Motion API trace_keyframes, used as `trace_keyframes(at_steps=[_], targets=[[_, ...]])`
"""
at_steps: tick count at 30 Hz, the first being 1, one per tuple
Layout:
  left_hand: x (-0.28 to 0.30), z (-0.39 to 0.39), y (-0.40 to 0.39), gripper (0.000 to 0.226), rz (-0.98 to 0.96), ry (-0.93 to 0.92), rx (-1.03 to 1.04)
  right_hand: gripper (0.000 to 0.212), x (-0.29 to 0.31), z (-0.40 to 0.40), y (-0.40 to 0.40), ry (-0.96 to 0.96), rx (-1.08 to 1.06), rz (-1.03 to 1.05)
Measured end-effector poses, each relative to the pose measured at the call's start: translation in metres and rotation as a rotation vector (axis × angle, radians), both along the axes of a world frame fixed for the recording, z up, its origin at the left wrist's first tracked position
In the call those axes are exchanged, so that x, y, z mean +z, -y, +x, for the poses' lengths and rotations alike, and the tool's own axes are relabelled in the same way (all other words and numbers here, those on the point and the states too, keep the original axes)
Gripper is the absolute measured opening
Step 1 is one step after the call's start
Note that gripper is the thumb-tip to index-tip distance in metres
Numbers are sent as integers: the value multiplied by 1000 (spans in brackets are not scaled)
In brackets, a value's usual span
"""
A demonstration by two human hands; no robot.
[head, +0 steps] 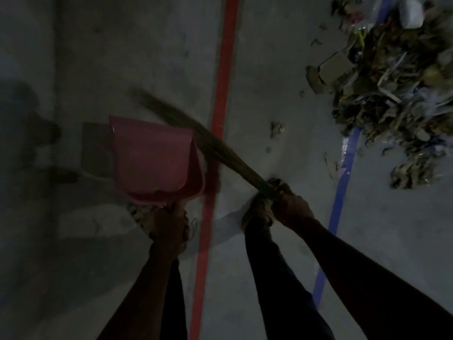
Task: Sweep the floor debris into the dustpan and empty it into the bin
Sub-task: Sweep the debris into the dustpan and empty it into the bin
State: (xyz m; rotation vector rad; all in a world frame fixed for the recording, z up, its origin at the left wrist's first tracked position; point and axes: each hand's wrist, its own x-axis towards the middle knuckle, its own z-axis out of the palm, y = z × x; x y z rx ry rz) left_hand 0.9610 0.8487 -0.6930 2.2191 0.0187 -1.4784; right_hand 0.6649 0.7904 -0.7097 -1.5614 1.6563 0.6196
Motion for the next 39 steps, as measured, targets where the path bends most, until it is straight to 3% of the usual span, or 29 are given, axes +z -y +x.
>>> trace_keyframes(at_steps=[5, 9, 13, 17, 21, 27, 31, 39], targets=[[11, -77, 8, 63, 89, -35, -103, 25, 22, -115, 28, -80, -61, -63], [24, -142, 46, 45, 39, 1, -132, 36, 30, -192, 51, -227, -171, -170], [29, -200, 95, 43, -60, 14, -222, 16, 41, -240, 76, -254, -331, -286], [16, -230, 136, 44, -87, 10, -334, 31, 29, -257, 84, -150, -426, -493], [-2, -262, 162, 39, -107, 21, -421, 54, -6, -266, 73, -137, -346, -510], [-20, -283, 168, 29, -60, 9, -498, 53, -27, -261, 39, -84, -378, -412], [-28, -283, 176, 34, -89, 23, -563, 49, -17, -258, 23, -41, -608, -389], [-27, -273, 247, 36, -154, 61, -656, 66, -10, -262, 38, 133, -483, -498]])
